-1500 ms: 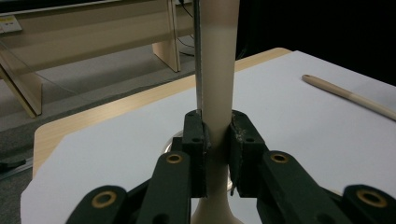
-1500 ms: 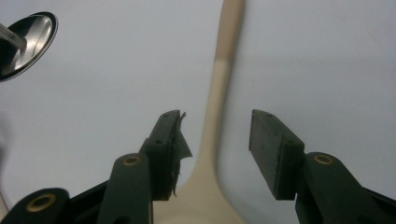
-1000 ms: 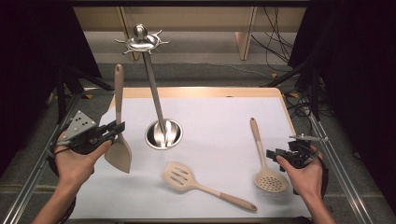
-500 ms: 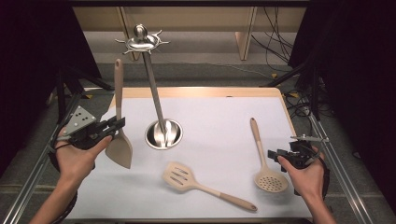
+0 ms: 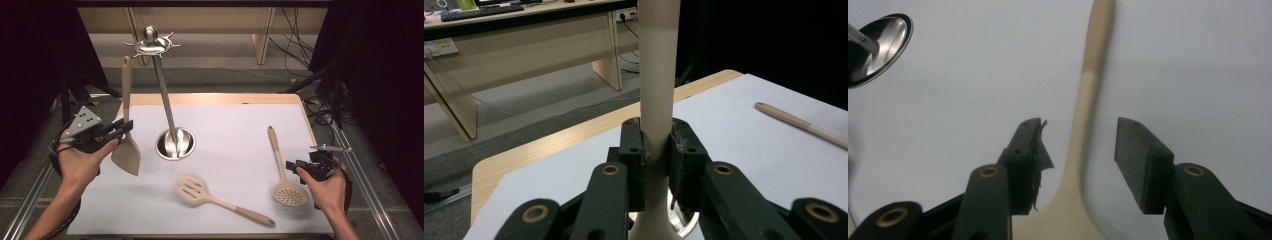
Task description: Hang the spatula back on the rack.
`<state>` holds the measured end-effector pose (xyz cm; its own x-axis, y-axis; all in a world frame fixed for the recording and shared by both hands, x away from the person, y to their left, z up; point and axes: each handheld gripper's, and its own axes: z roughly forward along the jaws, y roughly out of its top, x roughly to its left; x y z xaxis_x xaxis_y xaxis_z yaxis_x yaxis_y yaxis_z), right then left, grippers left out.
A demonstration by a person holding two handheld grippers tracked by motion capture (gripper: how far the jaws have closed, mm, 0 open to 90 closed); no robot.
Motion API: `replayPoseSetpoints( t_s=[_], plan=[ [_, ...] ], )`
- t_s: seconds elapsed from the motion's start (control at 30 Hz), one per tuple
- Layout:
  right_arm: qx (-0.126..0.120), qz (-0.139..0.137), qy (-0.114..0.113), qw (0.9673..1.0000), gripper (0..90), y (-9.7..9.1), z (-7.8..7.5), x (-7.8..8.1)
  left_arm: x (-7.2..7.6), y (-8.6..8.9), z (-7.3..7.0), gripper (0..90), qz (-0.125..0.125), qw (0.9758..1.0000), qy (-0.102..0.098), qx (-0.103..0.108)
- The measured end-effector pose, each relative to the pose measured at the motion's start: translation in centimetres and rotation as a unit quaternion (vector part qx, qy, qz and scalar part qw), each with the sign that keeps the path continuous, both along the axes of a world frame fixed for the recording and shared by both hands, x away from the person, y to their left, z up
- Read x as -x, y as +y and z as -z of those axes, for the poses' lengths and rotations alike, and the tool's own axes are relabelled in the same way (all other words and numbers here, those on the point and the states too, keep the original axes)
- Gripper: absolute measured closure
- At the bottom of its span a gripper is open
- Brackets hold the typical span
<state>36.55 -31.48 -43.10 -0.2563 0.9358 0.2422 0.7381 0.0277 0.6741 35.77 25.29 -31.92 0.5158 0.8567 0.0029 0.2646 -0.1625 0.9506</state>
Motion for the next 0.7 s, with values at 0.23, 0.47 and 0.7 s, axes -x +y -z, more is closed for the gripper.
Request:
replayPoseSetpoints(
  t_s=[0.23,0.47,0.7],
  plan=[
    [-0.004,0.009,0.005,0.9999,54.5,0.2,-0.1,0.0,-0.7,0.1,0.0,77.9,0.005,1.0000,0.006,0.002],
    [-0.021,0.022,0.018,0.9994,54.5,0.5,-0.2,0.1,-1.0,0.0,-0.3,77.9,0.006,0.9999,0.009,-0.006],
    [0.008,0.006,0.002,0.9999,54.5,0.0,0.0,0.0,-1.7,-0.4,-0.4,77.9,0.011,0.9998,0.015,-0.011]
  ],
)
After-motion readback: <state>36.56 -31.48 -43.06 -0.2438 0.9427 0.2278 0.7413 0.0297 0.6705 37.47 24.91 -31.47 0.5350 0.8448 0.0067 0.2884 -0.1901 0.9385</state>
